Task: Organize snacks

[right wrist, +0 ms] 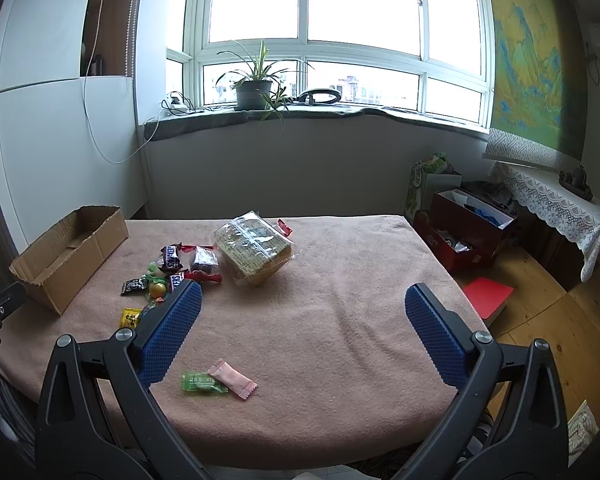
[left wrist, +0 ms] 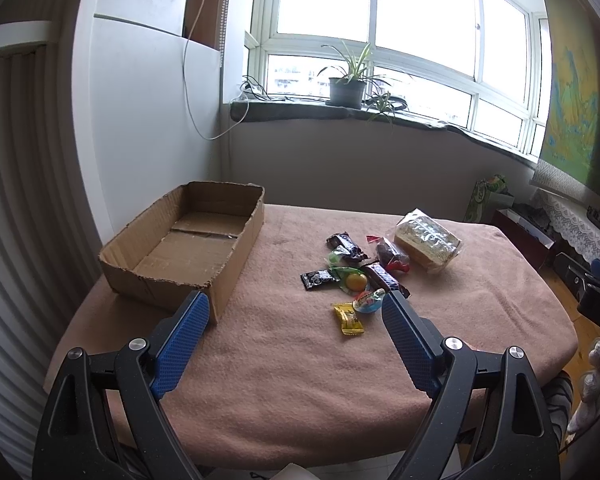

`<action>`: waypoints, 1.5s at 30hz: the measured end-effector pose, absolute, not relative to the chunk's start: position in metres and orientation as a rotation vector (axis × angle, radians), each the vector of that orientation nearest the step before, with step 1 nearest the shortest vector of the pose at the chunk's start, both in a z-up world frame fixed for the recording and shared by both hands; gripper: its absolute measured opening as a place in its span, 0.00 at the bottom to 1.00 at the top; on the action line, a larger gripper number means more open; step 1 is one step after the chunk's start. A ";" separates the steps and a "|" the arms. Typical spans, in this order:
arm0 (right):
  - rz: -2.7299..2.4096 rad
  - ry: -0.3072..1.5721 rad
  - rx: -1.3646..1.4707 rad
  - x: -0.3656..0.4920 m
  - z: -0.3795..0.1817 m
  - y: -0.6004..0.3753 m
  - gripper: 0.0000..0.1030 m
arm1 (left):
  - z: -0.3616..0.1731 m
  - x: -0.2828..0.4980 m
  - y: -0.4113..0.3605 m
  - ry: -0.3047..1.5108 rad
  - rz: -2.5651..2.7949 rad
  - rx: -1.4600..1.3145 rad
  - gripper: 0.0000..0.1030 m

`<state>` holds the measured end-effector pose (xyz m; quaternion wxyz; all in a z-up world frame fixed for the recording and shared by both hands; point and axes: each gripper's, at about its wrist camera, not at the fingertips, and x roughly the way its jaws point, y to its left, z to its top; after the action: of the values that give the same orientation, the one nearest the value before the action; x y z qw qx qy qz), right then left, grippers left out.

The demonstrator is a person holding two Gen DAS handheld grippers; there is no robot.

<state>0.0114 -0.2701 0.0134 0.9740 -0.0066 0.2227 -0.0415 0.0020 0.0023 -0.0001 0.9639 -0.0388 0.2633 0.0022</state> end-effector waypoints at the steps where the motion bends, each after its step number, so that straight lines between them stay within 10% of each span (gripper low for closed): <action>1: -0.084 0.449 -0.013 0.011 0.013 -0.270 1.00 | 0.000 0.002 0.002 0.533 0.004 -0.079 0.86; 34: 0.037 0.618 -0.020 0.027 -0.041 -0.287 1.00 | -0.025 0.016 -0.018 0.606 -0.088 -0.049 0.85; 45: 0.274 0.771 -0.063 0.047 -0.077 -0.270 0.86 | -0.060 0.036 -0.063 0.728 -0.281 0.005 0.57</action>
<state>0.0474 -0.2704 -0.0771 0.9169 -0.0306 0.3749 0.1333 0.0357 -0.0627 -0.0596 0.9249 0.0026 0.3549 -0.1368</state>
